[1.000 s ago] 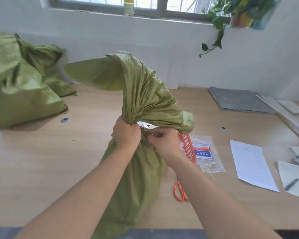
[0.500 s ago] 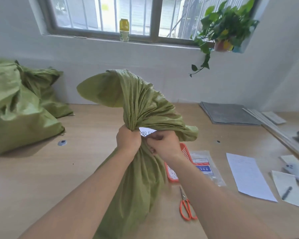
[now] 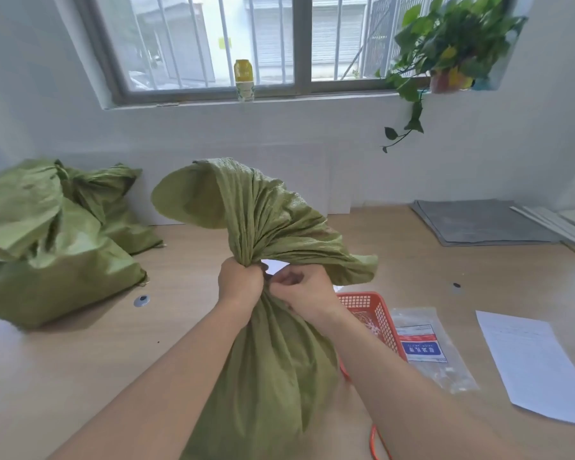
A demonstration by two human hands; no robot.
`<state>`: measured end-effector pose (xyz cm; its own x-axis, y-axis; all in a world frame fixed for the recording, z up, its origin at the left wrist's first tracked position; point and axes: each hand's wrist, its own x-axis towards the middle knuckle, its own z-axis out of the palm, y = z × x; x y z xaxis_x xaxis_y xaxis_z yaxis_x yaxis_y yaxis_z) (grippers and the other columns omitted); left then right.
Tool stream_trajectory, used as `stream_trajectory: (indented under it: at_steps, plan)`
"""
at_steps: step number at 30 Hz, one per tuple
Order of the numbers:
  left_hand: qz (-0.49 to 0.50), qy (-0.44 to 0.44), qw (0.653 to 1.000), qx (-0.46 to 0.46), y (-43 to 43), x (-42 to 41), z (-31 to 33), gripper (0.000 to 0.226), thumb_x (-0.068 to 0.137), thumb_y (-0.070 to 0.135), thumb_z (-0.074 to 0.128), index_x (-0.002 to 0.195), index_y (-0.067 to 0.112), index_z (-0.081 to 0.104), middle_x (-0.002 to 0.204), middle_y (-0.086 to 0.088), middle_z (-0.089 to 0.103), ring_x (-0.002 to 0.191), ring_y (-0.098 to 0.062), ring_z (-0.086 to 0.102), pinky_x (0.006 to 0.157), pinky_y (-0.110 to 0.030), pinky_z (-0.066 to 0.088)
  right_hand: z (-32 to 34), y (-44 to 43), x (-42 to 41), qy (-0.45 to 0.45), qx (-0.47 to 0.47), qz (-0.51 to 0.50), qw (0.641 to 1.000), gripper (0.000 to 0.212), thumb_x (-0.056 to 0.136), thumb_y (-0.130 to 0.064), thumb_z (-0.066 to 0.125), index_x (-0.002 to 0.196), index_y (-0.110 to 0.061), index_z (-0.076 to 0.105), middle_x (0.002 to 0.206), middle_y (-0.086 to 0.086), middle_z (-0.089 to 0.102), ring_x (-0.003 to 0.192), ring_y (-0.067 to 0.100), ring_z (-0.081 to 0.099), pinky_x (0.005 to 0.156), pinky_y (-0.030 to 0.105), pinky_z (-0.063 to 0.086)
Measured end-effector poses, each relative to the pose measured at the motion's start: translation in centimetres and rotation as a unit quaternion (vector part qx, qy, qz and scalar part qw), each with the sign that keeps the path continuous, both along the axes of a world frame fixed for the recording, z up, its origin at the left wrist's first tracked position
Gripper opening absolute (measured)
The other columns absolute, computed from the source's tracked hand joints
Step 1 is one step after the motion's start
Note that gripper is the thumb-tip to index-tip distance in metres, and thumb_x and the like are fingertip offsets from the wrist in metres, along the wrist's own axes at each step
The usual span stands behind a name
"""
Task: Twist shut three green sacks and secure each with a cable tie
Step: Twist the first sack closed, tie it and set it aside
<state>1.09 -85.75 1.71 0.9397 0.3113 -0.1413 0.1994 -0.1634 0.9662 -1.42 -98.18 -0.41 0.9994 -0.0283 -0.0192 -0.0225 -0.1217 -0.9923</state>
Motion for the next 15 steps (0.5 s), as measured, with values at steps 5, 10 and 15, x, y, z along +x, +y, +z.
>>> stream_trajectory:
  at_steps: [5,10,15]
  plan:
    - [0.006,0.013,1.0,-0.006,-0.6,1.1,-0.1,0.018,0.073,0.014,0.062,0.085,0.008,0.074,0.083,-0.008,0.074,0.082,-0.032,0.068,0.079,-0.04,0.054,-0.6,-0.4,1.2,0.004,0.036,0.029,0.999,0.015,0.079,-0.004,0.072,0.09,-0.011,0.08,0.058,0.004,0.057,0.048,0.015,0.043,0.053,0.025,0.037]
    - [-0.003,0.019,1.0,-0.009,-0.4,2.6,-0.6,0.018,0.07,0.015,0.058,0.08,0.01,0.073,0.086,-0.01,0.073,0.08,-0.031,0.065,0.072,-0.036,0.05,-0.9,-0.1,2.6,-0.006,0.008,0.044,0.999,0.024,0.085,-0.005,0.071,0.103,-0.016,0.082,0.061,0.003,0.054,0.055,0.013,0.044,0.059,0.025,0.04]
    - [-0.01,0.021,1.0,-0.01,0.4,4.3,-1.4,0.016,0.075,0.011,0.058,0.077,0.01,0.073,0.084,-0.009,0.075,0.081,-0.031,0.068,0.077,-0.039,0.054,-1.6,0.6,3.7,-0.009,-0.006,0.023,1.0,0.021,0.083,-0.003,0.072,0.092,-0.019,0.083,0.059,0.003,0.054,0.054,0.013,0.042,0.058,0.027,0.036]
